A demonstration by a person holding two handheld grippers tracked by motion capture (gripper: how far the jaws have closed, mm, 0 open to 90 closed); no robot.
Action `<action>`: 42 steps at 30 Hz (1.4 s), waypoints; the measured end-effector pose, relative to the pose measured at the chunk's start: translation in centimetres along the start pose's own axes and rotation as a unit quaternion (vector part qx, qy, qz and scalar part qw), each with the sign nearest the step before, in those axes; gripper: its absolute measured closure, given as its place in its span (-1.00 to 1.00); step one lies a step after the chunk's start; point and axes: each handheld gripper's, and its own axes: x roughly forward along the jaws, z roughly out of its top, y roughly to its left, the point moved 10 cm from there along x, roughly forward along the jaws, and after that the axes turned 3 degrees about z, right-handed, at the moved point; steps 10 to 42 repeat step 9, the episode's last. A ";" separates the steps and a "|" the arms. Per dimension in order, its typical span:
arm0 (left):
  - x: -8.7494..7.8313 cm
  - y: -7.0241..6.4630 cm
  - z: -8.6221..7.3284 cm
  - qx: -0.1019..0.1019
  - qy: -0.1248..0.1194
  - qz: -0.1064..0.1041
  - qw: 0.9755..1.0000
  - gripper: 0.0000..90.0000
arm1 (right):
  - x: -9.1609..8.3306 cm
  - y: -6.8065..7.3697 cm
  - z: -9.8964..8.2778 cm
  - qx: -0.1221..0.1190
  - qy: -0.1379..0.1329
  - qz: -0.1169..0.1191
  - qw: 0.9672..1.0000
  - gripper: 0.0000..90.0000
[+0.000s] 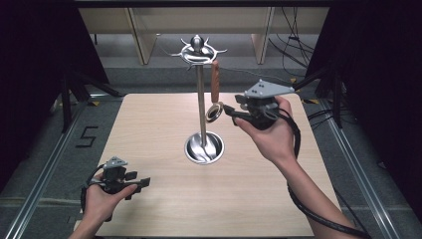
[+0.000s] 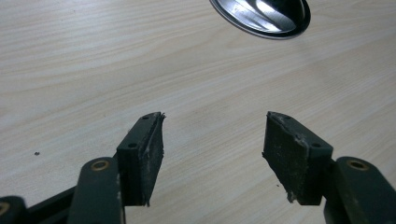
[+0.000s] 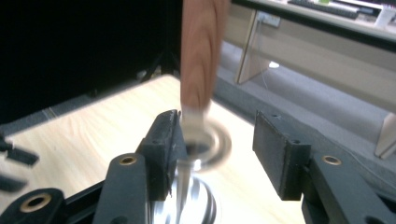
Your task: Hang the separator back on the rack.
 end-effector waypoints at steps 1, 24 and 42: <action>0.1 0.0 0.1 -0.005 -0.005 0.003 1.000 -0.17 | -0.2 -0.2 -0.8 -0.001 0.005 -0.003 1.000 0.12; 0.3 0.1 0.0 0.002 -0.003 -0.003 1.000 -0.18 | -1.4 0.0 -14.2 0.052 0.073 0.020 0.996 0.08; 0.3 0.1 0.0 0.002 -0.003 -0.003 1.000 -0.18 | -1.4 0.0 -14.2 0.052 0.073 0.020 0.996 0.08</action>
